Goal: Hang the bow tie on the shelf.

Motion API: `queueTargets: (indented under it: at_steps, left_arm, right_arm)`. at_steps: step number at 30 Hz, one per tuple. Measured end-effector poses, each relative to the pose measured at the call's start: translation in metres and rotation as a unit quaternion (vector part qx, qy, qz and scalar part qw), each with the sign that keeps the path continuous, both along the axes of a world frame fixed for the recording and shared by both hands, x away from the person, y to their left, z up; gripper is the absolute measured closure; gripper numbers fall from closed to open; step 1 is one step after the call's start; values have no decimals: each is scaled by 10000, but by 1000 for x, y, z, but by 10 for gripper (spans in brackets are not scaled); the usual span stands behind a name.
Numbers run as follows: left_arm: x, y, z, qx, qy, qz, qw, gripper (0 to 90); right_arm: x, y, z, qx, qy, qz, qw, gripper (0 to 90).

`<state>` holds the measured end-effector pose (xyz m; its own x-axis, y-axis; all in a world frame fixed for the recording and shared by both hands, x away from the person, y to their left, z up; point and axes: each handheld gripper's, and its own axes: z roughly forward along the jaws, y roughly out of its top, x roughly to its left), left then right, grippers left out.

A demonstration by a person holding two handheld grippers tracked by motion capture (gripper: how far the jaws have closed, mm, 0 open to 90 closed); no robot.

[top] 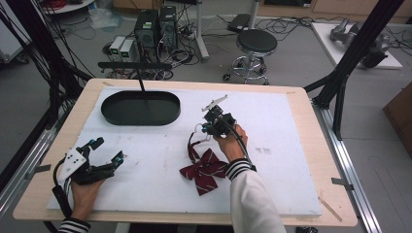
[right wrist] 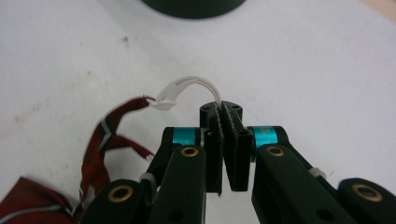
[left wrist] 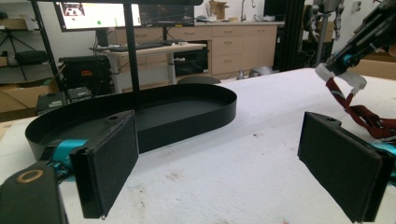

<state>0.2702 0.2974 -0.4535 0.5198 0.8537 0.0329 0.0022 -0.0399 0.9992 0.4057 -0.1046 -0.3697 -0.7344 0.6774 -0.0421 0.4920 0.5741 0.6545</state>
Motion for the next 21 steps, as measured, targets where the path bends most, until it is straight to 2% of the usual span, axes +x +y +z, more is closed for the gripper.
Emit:
queueTargets:
  at_steps: [2,5,6,13,21]
  left_arm:
    - [0,0,0,-1,3,0,10000,127]
    - [0,0,0,1,8,0,10000,127]
    - [0,0,0,-1,10,2,10000,127]
    - [0,0,0,-1,2,2,10000,127]
    - [0,0,0,-19,-31,13,10000,127]
  right_arm:
    - [-2,-1,7,240,-216,-91,9994,873]
    - [-2,0,12,364,-326,-140,9987,873]
    - [-3,1,18,458,-448,-184,9978,874]
    - [-4,9,36,589,-759,-143,9953,873]
    - [-5,17,48,662,-1069,-181,9919,873]
